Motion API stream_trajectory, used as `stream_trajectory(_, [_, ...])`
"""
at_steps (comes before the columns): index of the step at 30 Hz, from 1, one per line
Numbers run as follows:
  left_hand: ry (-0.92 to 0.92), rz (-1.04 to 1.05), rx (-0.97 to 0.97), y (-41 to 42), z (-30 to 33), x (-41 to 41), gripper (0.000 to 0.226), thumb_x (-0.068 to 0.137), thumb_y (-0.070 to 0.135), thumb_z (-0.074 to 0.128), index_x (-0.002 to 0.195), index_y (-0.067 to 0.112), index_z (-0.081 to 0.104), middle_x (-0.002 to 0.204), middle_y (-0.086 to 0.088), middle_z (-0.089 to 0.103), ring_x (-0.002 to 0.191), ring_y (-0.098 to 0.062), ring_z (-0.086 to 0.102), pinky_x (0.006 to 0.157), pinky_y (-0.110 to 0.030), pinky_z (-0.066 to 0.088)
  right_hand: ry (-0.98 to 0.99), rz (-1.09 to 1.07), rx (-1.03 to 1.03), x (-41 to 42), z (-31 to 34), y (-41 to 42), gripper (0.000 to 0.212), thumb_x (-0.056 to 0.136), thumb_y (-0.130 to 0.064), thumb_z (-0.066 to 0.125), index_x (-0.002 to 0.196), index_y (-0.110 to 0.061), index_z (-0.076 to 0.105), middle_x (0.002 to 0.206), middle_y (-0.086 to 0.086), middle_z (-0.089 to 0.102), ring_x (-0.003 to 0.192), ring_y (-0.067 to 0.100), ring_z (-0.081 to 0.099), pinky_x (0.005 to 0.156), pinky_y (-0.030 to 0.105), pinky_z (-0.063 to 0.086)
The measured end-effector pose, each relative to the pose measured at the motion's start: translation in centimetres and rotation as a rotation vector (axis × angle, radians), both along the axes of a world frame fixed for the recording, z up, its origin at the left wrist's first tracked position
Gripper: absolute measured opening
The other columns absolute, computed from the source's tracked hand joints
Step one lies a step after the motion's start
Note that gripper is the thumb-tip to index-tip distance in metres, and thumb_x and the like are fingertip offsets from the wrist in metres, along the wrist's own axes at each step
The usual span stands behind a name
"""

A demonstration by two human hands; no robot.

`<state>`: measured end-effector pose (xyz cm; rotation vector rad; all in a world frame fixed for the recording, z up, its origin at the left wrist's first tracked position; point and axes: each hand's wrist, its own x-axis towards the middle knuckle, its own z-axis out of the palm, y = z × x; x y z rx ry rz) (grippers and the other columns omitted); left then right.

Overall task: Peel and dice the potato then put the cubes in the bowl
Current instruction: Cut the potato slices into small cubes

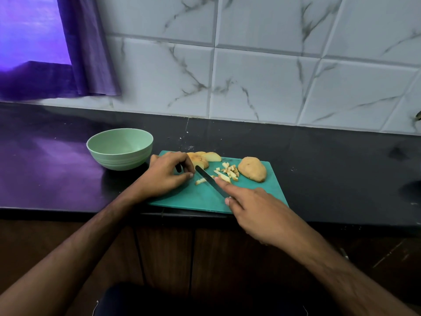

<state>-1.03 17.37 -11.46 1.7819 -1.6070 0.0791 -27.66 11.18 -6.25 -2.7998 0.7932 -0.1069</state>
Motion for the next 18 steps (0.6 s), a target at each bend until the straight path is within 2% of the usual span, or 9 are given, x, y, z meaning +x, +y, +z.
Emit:
stream_trajectory(2, [0.002,-0.006,-0.022,0.0,-0.1,0.0,0.013,0.082,0.041,0.070,0.089,0.032,0.062,0.089,0.017,0.066,0.098,-0.001,0.057,0.094,-0.038,0.031,-0.004,0.009,-0.016,-0.4,-0.1,0.3,0.052,0.110,-0.040,0.031,0.156,-0.056,0.010,0.073,-0.012,0.045,0.060,0.005,0.041,0.052,0.024,0.027])
stream_trajectory(5, [-0.043,-0.001,-0.017,-0.2,0.0,-0.3,0.027,0.082,0.037,0.083,0.095,0.031,0.060,0.087,0.015,0.064,0.095,-0.001,0.056,0.087,-0.024,0.028,0.032,0.023,-0.036,-0.6,-1.0,0.8,0.053,0.110,-0.040,0.030,0.157,-0.054,0.009,0.074,-0.011,0.044,0.062,0.006,0.041,0.052,0.024,0.026])
stream_trajectory(9, [-0.064,0.029,0.014,-0.1,0.0,-0.4,0.035,0.079,0.039,0.084,0.098,0.034,0.055,0.088,0.016,0.063,0.093,-0.002,0.056,0.087,-0.036,0.029,0.031,0.040,-0.065,-0.5,-1.8,0.9,0.053,0.110,-0.040,0.029,0.157,-0.053,0.007,0.076,-0.009,0.045,0.066,0.006,0.042,0.054,0.025,0.030])
stream_trajectory(12, [-0.072,0.038,0.031,-0.1,0.0,-0.4,0.035,0.080,0.042,0.082,0.099,0.036,0.054,0.089,0.016,0.063,0.093,-0.001,0.056,0.086,-0.037,0.030,0.043,0.039,-0.042,-0.3,-1.4,0.4,0.053,0.111,-0.040,0.030,0.157,-0.053,0.009,0.076,-0.011,0.044,0.064,0.005,0.042,0.054,0.025,0.031])
stream_trajectory(15, [-0.120,0.021,0.039,0.1,0.0,-0.6,0.032,0.084,0.041,0.078,0.102,0.038,0.051,0.095,0.020,0.060,0.095,0.002,0.054,0.087,-0.038,0.031,0.032,0.058,0.095,-1.2,-0.3,-0.3,0.050,0.110,-0.040,0.032,0.155,-0.058,0.015,0.070,-0.007,0.054,0.051,0.006,0.051,0.055,0.032,0.052])
stream_trajectory(18, [-0.207,-0.035,0.032,0.2,0.0,-0.9,0.027,0.090,0.040,0.067,0.112,0.041,0.051,0.107,0.025,0.055,0.102,0.004,0.051,0.091,-0.038,0.031,-0.071,0.031,0.216,-2.9,0.9,-1.6,0.050,0.109,-0.041,0.036,0.151,-0.063,0.019,0.062,-0.002,0.058,0.037,0.004,0.049,0.044,0.022,0.049])
